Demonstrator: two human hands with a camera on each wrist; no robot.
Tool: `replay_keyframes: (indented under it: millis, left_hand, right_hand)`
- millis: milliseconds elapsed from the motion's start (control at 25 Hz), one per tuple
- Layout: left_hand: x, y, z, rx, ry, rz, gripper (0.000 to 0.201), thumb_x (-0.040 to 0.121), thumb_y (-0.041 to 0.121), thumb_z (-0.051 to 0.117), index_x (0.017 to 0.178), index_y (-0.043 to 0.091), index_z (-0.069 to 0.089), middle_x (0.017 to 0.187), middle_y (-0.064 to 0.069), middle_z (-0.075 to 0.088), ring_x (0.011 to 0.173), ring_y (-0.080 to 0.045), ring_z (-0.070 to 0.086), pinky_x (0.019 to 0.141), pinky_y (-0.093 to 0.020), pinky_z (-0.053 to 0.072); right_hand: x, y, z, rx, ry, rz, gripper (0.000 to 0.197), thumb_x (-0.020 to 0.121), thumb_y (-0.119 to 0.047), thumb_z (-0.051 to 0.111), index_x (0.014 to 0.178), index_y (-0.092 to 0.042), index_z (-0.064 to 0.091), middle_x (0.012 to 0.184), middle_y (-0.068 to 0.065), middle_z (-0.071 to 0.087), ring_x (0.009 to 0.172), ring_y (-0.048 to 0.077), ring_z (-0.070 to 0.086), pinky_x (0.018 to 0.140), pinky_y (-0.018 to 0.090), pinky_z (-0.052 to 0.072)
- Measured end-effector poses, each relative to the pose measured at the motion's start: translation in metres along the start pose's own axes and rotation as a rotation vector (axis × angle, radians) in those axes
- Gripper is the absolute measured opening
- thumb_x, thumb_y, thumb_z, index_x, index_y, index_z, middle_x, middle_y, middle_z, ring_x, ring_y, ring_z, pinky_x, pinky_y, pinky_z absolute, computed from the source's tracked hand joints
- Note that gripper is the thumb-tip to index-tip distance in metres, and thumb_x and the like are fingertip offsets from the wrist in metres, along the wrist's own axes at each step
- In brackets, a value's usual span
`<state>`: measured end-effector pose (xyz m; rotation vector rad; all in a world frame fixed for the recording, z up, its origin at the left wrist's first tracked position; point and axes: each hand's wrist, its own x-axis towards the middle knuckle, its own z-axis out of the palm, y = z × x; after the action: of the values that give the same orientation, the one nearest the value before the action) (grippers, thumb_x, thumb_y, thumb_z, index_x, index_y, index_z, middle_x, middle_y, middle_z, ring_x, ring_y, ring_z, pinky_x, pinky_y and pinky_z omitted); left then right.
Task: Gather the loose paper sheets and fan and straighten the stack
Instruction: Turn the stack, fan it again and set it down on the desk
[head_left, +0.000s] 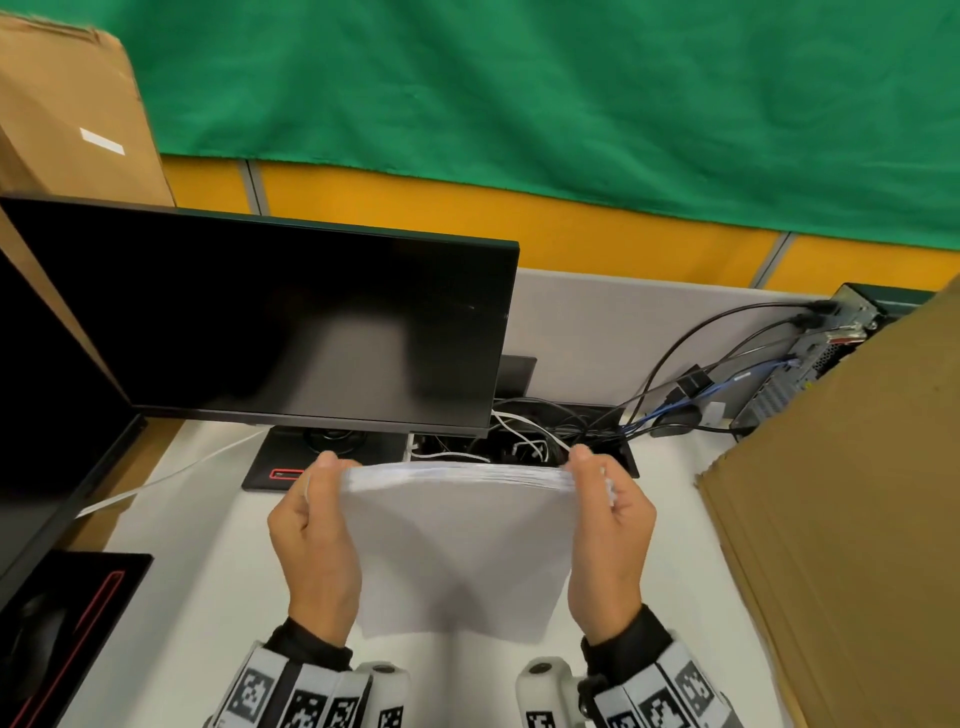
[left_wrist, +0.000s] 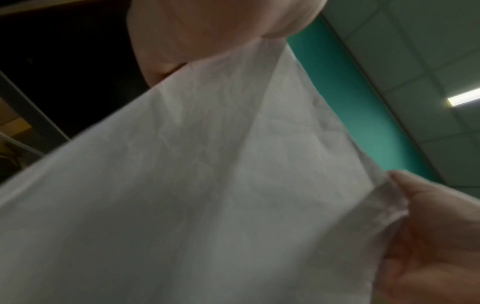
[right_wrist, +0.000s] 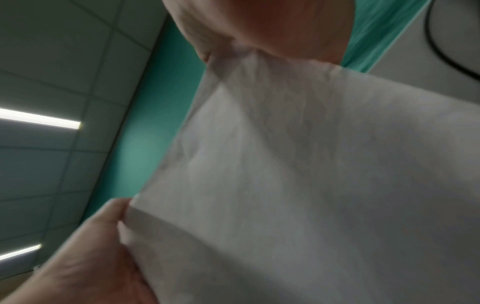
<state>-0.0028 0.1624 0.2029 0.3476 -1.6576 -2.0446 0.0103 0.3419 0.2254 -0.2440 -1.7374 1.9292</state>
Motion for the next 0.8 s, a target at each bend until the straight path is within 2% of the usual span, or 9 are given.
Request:
replay_keyframes:
  millis: [40,120,240,280,400,520,560,680,800]
  left_hand:
    - [-0.002,0.003,0.003,-0.002,-0.003,0.013,0.043,0.077,0.05,0.046,0.06,0.014,0.062,0.059,-0.002,0.055,0.065,-0.025,0.052,0.061,-0.031,0.042]
    - [-0.004,0.006,0.009,-0.01,0.022,0.019,0.039,0.078,0.05,0.046,0.058,0.019,0.062,0.057,0.0,0.054,0.066,-0.025,0.052,0.063,-0.034,0.042]
    - [-0.002,0.006,0.012,-0.051,0.067,0.006,0.037,0.077,0.049,0.046,0.057,0.02,0.059,0.06,-0.003,0.051,0.068,-0.025,0.05,0.064,-0.038,0.04]
    - [-0.003,0.008,0.012,-0.038,0.065,0.029,0.036,0.078,0.046,0.046,0.059,0.019,0.058,0.06,-0.001,0.051,0.068,-0.023,0.05,0.065,-0.038,0.04]
    - [-0.002,0.008,0.013,0.017,0.081,0.087,0.032,0.082,0.038,0.044,0.062,0.017,0.058,0.059,0.009,0.054,0.068,-0.016,0.05,0.066,-0.039,0.039]
    - [0.005,0.005,0.012,-0.001,0.116,0.049,0.034,0.085,0.037,0.043,0.06,0.021,0.059,0.057,0.01,0.054,0.069,-0.02,0.051,0.064,-0.04,0.041]
    - [0.006,0.004,0.012,-0.001,0.114,0.056,0.035,0.085,0.039,0.044,0.06,0.02,0.059,0.056,0.007,0.054,0.068,-0.021,0.051,0.064,-0.04,0.041]
    - [0.004,0.007,0.013,0.044,0.079,0.144,0.039,0.083,0.045,0.044,0.06,0.015,0.057,0.059,-0.001,0.051,0.067,-0.016,0.048,0.066,-0.034,0.039]
    - [0.004,-0.002,0.006,-0.023,-0.07,0.253,0.021,0.072,0.042,0.056,0.08,0.023,0.058,0.074,0.018,0.061,0.074,-0.003,0.054,0.072,-0.023,0.045]
  right_hand:
    - [0.002,0.001,0.0,0.032,0.05,0.032,0.046,0.084,-0.037,0.058,0.055,-0.008,0.037,0.058,0.003,0.031,0.06,0.018,0.029,0.057,0.029,0.028]
    - [0.006,0.003,0.001,0.068,0.121,0.062,0.046,0.091,-0.025,0.055,0.051,-0.016,0.034,0.057,-0.001,0.026,0.061,0.02,0.025,0.06,0.032,0.023]
    - [0.005,0.005,0.005,0.051,0.128,0.026,0.045,0.091,-0.026,0.054,0.054,-0.007,0.036,0.064,0.013,0.023,0.064,0.025,0.024,0.06,0.034,0.022]
    - [0.007,0.005,0.005,0.049,0.145,0.034,0.045,0.09,-0.028,0.054,0.053,-0.009,0.038,0.063,0.013,0.023,0.063,0.024,0.024,0.06,0.033,0.022]
    - [0.01,0.006,0.006,0.063,0.187,0.079,0.05,0.092,-0.023,0.054,0.046,-0.024,0.036,0.055,-0.004,0.023,0.059,0.015,0.023,0.058,0.031,0.022]
    - [0.005,0.003,0.012,0.027,0.148,0.012,0.047,0.094,-0.02,0.052,0.049,-0.017,0.038,0.054,-0.005,0.027,0.057,0.013,0.026,0.054,0.025,0.024]
    - [0.005,0.003,0.013,0.02,0.157,-0.006,0.048,0.094,-0.02,0.052,0.049,-0.016,0.036,0.05,-0.01,0.027,0.054,0.01,0.026,0.051,0.02,0.025]
    - [0.011,0.001,0.014,-0.02,0.232,-0.006,0.052,0.093,-0.027,0.053,0.049,-0.018,0.027,0.042,-0.012,0.02,0.046,0.006,0.02,0.045,0.012,0.022]
    - [0.016,0.001,0.016,-0.006,0.258,-0.002,0.055,0.092,-0.029,0.055,0.048,-0.019,0.024,0.039,-0.011,0.019,0.043,0.007,0.02,0.043,0.012,0.022]
